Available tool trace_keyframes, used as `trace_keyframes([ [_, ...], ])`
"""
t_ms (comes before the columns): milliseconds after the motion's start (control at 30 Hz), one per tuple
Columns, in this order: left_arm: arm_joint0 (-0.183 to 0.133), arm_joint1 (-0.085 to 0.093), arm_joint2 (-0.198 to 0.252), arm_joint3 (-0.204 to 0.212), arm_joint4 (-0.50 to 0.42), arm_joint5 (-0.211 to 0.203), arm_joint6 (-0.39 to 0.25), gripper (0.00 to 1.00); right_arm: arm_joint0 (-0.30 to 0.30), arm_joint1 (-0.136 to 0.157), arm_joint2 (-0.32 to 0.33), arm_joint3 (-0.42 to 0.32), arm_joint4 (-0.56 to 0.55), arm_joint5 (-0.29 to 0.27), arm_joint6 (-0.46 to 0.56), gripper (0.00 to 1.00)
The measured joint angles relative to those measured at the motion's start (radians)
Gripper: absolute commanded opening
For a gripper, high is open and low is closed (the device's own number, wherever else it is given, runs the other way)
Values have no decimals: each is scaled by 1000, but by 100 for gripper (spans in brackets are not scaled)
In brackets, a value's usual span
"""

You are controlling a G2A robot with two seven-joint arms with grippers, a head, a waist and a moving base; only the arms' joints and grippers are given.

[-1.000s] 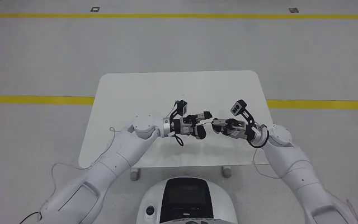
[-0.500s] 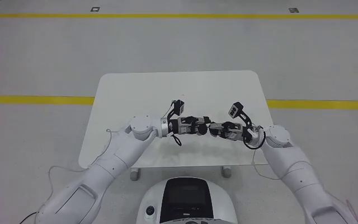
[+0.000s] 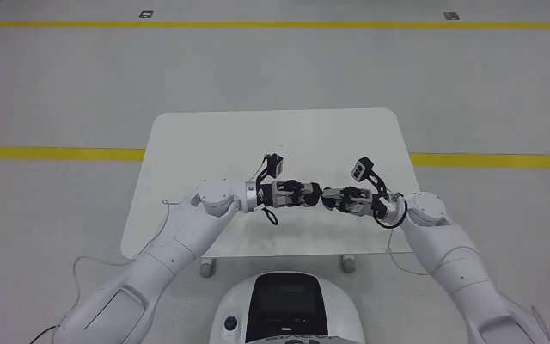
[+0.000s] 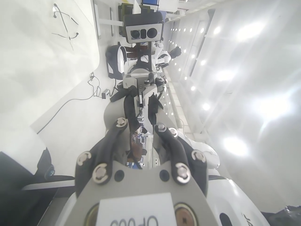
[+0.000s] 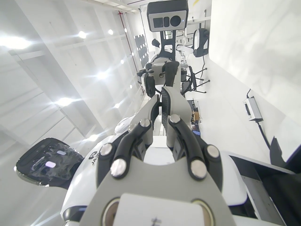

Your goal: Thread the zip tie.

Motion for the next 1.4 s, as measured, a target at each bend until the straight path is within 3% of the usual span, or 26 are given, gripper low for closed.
trace_keyframes([
  [267, -4, -1, 5, 9, -8, -2, -19, 2, 3, -3, 0, 8, 10, 4, 4, 0],
  [667, -14, -5, 18, 24, -13, 1, -23, 7, 7, -8, 0, 17, 17, 7, 12, 0],
  [900, -18, -6, 20, 27, -15, -2, -24, 0, 8, -10, -1, 21, 12, 7, 9, 0],
  [1133, -18, -4, 20, 26, -17, -2, -27, 0, 9, -11, 1, 22, 5, 9, 6, 0],
  [1167, -17, -4, 20, 26, -17, -2, -28, 0, 9, -12, 1, 22, 5, 9, 6, 32],
  [1200, -17, -4, 19, 26, -18, -3, -29, 0, 8, -12, 1, 23, 8, 10, 4, 83],
  [1233, -15, -3, 17, 26, -22, -7, -30, 0, 8, -12, 4, 24, 15, 13, 0, 100],
  [1400, -9, 0, 10, 29, -29, -18, -35, 0, 5, -13, 17, 24, 34, 16, -8, 100],
])
